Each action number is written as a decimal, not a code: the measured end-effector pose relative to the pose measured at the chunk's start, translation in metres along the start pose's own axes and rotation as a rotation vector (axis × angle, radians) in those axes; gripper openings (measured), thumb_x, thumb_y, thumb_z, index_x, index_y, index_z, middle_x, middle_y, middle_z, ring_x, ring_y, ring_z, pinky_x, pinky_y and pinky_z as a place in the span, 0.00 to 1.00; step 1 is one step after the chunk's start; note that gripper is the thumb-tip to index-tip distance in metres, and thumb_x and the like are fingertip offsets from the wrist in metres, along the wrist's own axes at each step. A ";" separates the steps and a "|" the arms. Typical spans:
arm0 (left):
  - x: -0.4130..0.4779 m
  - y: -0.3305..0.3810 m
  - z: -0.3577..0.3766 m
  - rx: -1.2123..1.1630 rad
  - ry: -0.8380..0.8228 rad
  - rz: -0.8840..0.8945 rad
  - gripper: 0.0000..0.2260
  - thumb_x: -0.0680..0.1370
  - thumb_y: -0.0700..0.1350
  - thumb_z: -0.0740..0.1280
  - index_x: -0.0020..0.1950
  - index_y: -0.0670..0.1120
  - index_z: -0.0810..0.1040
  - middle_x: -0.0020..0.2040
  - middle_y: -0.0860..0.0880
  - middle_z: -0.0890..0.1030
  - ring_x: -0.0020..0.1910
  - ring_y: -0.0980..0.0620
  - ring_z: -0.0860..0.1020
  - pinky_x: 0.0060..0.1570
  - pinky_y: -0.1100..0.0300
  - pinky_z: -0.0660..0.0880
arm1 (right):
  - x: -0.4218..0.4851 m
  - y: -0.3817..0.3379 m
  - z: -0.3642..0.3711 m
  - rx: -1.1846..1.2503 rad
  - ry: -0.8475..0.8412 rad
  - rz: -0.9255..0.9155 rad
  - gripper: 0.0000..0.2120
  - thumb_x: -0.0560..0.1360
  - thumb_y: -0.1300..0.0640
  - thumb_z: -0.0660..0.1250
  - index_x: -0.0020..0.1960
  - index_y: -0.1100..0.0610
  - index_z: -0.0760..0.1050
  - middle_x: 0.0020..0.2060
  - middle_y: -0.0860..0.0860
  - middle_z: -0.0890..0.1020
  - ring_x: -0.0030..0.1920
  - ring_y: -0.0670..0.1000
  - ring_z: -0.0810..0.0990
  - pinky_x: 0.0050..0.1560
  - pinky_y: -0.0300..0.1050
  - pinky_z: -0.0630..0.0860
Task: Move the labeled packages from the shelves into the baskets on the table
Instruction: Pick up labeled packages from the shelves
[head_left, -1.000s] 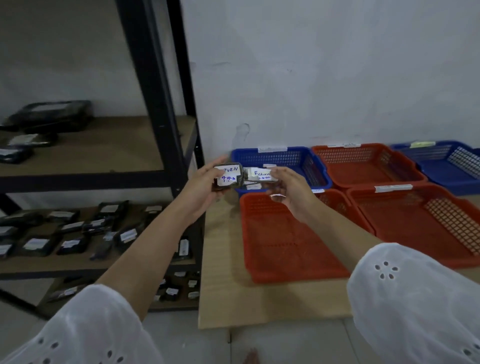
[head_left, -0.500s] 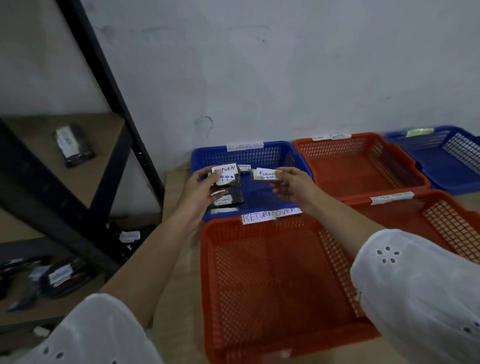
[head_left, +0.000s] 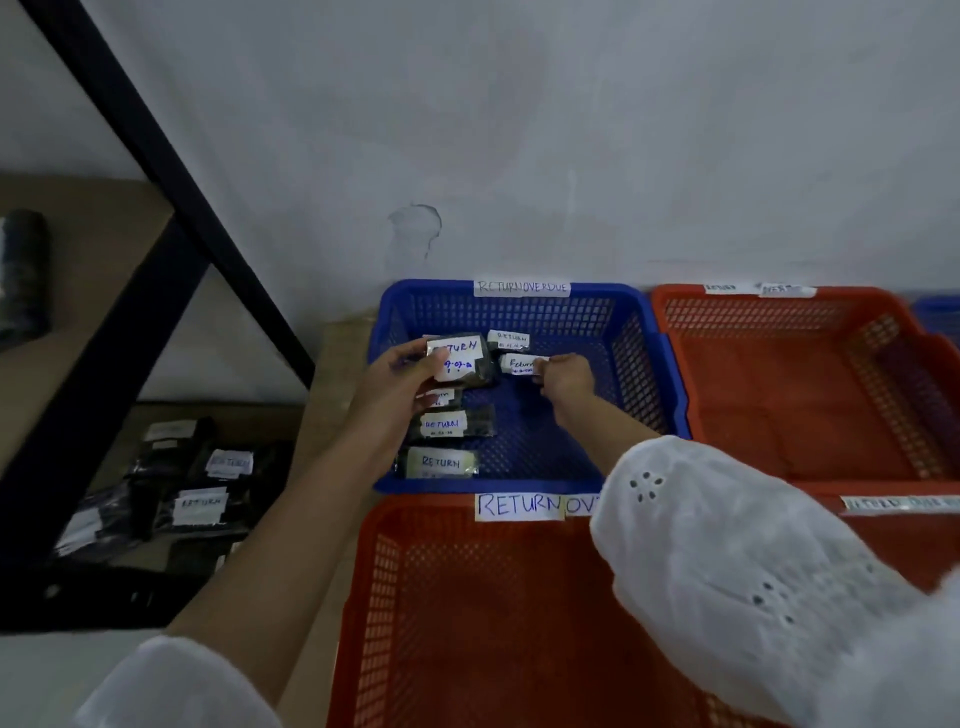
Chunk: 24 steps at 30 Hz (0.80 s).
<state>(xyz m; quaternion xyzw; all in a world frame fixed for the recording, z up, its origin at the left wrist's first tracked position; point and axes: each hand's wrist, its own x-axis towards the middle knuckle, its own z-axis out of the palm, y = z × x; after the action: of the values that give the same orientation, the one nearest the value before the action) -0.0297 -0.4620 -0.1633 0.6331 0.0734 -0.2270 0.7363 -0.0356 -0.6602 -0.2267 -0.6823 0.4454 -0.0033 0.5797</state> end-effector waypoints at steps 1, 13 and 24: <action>0.004 -0.002 0.001 0.010 -0.003 -0.006 0.07 0.75 0.42 0.69 0.53 0.48 0.77 0.46 0.49 0.84 0.44 0.53 0.82 0.47 0.58 0.78 | 0.006 0.001 0.005 -0.005 0.013 -0.001 0.07 0.79 0.60 0.63 0.47 0.65 0.74 0.54 0.63 0.79 0.53 0.59 0.78 0.57 0.55 0.76; 0.021 -0.016 0.025 0.083 0.054 -0.127 0.11 0.77 0.39 0.67 0.58 0.42 0.74 0.56 0.43 0.79 0.50 0.49 0.80 0.49 0.60 0.79 | -0.012 0.001 0.003 -0.088 -0.081 -0.153 0.18 0.80 0.45 0.57 0.62 0.57 0.69 0.60 0.58 0.73 0.47 0.53 0.75 0.44 0.45 0.70; 0.006 -0.017 0.012 0.933 0.245 0.496 0.10 0.78 0.42 0.64 0.57 0.52 0.76 0.58 0.51 0.73 0.59 0.55 0.69 0.56 0.65 0.64 | -0.034 0.002 -0.008 0.091 -0.298 0.019 0.21 0.74 0.56 0.70 0.62 0.59 0.65 0.49 0.54 0.79 0.32 0.49 0.76 0.31 0.40 0.70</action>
<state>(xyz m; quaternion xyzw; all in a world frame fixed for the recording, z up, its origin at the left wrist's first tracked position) -0.0340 -0.4765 -0.1791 0.9129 -0.1016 0.0204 0.3948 -0.0609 -0.6454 -0.2083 -0.6440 0.3604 0.0835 0.6696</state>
